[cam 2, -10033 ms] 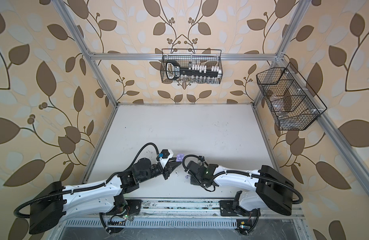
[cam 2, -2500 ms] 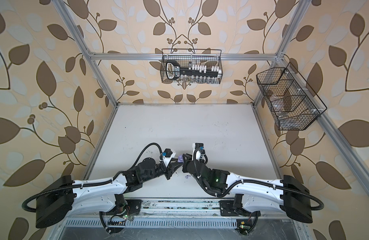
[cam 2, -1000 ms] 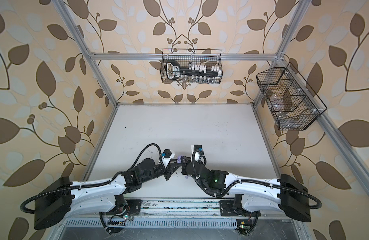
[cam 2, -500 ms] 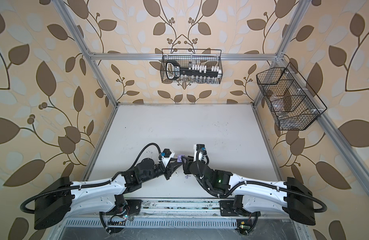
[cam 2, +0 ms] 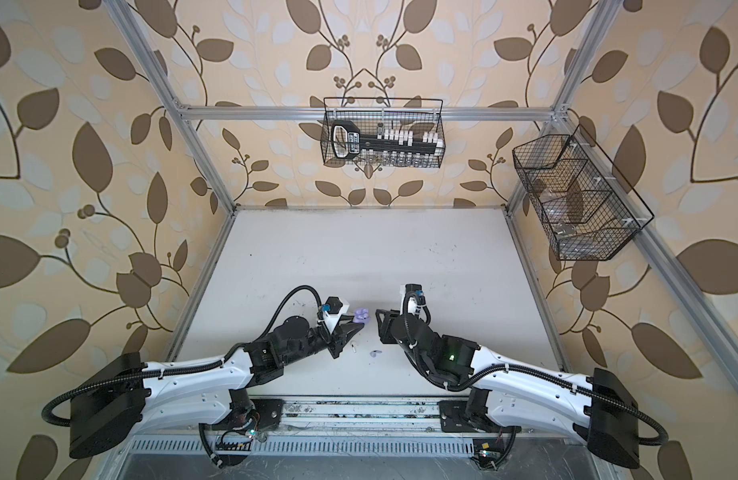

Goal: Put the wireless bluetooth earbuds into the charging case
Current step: 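Withdraw the open right gripper from the case toward the table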

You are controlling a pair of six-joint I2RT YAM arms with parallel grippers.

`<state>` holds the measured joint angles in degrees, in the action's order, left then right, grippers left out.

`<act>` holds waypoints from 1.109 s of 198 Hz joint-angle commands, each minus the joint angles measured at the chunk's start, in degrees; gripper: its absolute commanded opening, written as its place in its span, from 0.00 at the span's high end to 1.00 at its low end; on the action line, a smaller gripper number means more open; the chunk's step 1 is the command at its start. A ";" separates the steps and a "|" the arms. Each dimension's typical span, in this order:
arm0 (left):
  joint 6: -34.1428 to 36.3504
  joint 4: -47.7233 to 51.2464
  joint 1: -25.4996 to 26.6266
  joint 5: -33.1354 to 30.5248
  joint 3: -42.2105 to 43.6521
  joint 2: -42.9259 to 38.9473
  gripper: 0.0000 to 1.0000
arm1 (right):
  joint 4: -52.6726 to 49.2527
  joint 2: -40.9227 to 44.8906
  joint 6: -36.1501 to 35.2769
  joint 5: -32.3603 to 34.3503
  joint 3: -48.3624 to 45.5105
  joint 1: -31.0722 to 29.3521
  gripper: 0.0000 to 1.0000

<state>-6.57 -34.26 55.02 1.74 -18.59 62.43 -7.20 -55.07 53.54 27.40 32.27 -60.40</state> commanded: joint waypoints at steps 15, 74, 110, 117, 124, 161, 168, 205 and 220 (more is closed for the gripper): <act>0.11 -2.22 -0.64 -2.86 -0.55 -0.98 0.95 | -7.43 -1.57 -3.16 -5.84 2.39 0.72 0.51; -0.29 -1.96 -0.62 -6.79 0.12 -2.47 0.95 | -16.94 -7.25 -12.42 -7.58 9.38 1.08 0.42; -0.18 -1.38 -0.80 -8.94 0.52 -3.67 0.95 | -18.66 -10.99 -17.50 -8.31 11.65 0.68 0.39; -0.16 -1.37 -0.86 -9.27 0.61 -3.87 0.95 | -18.49 -11.66 -18.61 -8.93 11.81 0.64 0.40; -0.18 -1.25 -0.88 -9.73 0.71 -4.05 0.94 | -18.25 -12.35 -19.79 -9.57 11.94 0.61 0.40; -0.22 -0.16 -1.14 -12.70 0.73 -4.33 0.95 | -19.45 -16.44 -25.21 -11.40 13.93 0.62 0.40; -0.21 -0.05 -1.15 -12.97 0.75 -4.55 0.95 | -19.67 -17.32 -25.76 -11.39 14.34 0.64 0.40; -0.11 0.33 -1.43 -14.37 1.05 -5.39 0.94 | -19.27 -21.75 -29.03 -13.64 15.20 0.80 0.50; -0.26 0.43 -1.50 -15.04 1.16 -5.65 0.94 | -18.69 -23.47 -30.09 -15.27 15.36 0.72 0.55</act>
<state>-6.59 -33.21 54.26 -10.61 -17.91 58.35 -25.06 -76.23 26.94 15.05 46.26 -59.72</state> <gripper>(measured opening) 0.219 0.476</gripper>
